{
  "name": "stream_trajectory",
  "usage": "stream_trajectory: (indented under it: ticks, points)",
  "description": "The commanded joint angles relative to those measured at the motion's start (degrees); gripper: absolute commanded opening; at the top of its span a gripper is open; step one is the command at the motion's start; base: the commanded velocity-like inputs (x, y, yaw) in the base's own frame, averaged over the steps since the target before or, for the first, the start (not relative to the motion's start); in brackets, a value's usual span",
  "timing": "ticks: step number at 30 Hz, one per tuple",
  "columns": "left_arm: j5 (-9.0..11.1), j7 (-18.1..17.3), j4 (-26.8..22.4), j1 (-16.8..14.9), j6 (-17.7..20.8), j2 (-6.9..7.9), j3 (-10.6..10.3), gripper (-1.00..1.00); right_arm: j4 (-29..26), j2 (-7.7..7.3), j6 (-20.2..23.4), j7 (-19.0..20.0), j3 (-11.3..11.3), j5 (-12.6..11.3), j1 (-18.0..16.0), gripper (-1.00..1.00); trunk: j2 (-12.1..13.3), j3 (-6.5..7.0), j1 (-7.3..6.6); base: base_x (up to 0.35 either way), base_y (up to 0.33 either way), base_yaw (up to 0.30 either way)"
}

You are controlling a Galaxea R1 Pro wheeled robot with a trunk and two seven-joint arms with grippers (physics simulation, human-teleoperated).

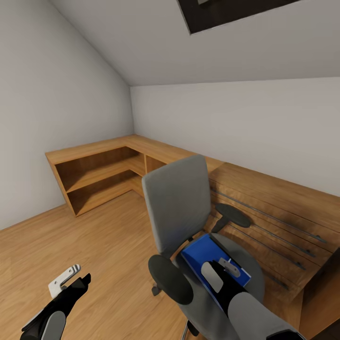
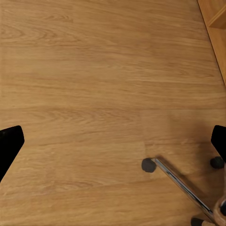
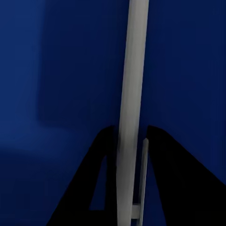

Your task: In the bedroom, organize the workspace by keeping the computer under the desk, ensuring the monitor is on the desk, placing the keyboard on the desk next to the monitor, placing the mouse on the desk next to the keyboard, moving the folder from the swivel chair onto the desk next to the mouse, stacking the notebook on top of the folder with the pen on top of the notebook, and positioning the swivel chair next to the desk.

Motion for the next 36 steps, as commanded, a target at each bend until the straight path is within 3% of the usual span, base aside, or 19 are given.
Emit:
stream_trajectory:
  ticks: [1,12,19,24,28,32,36]
  points:
    - [0.6,0.4,-0.1,0.0,0.2,-0.04,0.1,1.0,0.0,-0.05,0.5,-0.4,0.1,-1.2,0.0,-1.0,0.4,0.11,-0.23,0.0,0.0,0.0]
    - [0.6,0.4,-0.1,0.0,0.2,-0.04,0.0,1.0,-0.1,-0.05,0.5,-0.4,0.1,-1.2,0.0,-1.0,4.8,2.09,-2.64,0.0,0.0,0.0]
    - [0.6,0.4,-0.1,0.0,0.3,-0.03,-0.1,1.0,-0.4,-0.05,-2.3,-0.6,0.4,-1.1,0.0,-1.0,7.6,3.34,-4.18,-0.05,-0.009,0.0]
    - [0.6,0.4,-0.1,0.0,0.3,-0.02,-0.2,1.0,-4.5,-0.29,-2.7,-1.5,0.5,-1.0,0.1,-1.0,9.6,4.24,-5.28,-0.294,-0.071,0.0]
    - [0.4,0.4,-0.1,0.0,0.4,-0.03,-0.4,1.0,-11.1,-1.94,-2.0,-4.4,0.5,-1.1,1.6,-1.0,11.2,4.96,-6.16,-0.325,-0.076,0.0]
    - [0.3,0.4,-0.1,0.0,0.6,-0.07,-1.0,1.0,-25.8,-3.96,4.0,-6.2,0.5,-1.1,7.9,-1.0,12.8,5.68,-7.03,-0.181,-0.037,0.0]
    - [0.1,0.5,-0.1,0.0,0.6,-0.02,-4.5,1.0,-50.7,-6.97,11.1,-6.8,0.5,-1.3,19.4,-1.0,14.4,6.39,-7.91,-0.033,-0.006,0.0]
